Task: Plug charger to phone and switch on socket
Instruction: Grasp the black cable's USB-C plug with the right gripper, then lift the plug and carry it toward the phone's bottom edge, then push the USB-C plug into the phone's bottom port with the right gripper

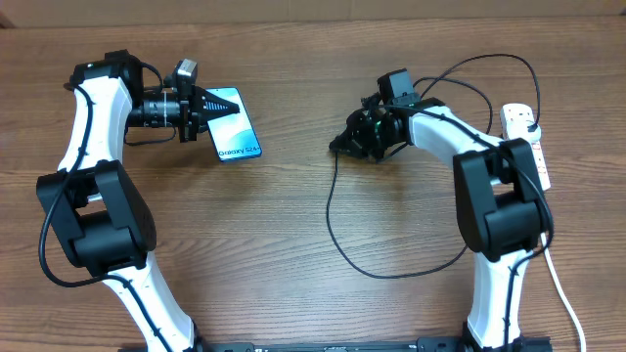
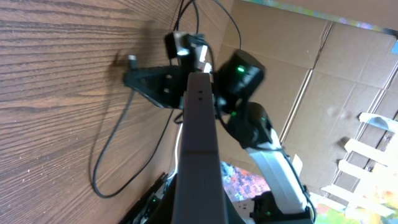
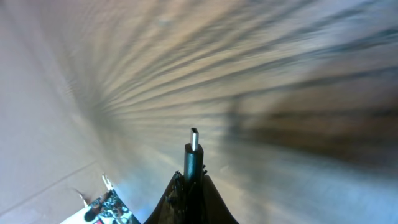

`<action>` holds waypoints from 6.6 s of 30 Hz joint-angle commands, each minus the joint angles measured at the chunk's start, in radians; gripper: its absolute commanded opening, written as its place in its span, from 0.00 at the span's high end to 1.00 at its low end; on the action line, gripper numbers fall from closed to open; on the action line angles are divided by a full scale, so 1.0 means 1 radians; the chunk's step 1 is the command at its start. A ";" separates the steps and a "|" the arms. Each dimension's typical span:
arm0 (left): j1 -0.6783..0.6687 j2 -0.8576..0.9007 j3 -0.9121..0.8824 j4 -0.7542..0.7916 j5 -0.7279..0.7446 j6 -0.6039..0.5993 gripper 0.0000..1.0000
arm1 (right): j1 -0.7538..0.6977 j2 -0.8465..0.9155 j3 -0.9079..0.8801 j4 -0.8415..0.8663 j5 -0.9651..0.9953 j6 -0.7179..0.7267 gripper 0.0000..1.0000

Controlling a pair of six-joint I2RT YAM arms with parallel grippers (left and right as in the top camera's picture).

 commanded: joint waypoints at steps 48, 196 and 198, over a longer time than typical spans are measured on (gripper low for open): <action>-0.164 -0.005 0.014 0.478 0.324 -0.338 0.96 | 0.222 -0.718 -0.136 -0.169 -0.074 -0.259 0.96; -0.310 -0.010 0.013 2.298 0.169 -1.871 0.96 | 0.091 -0.714 -0.339 0.672 -0.257 0.190 0.96; -0.310 -0.010 0.013 2.298 0.171 -1.871 0.96 | 0.091 -0.714 -0.339 0.677 -0.256 0.190 0.96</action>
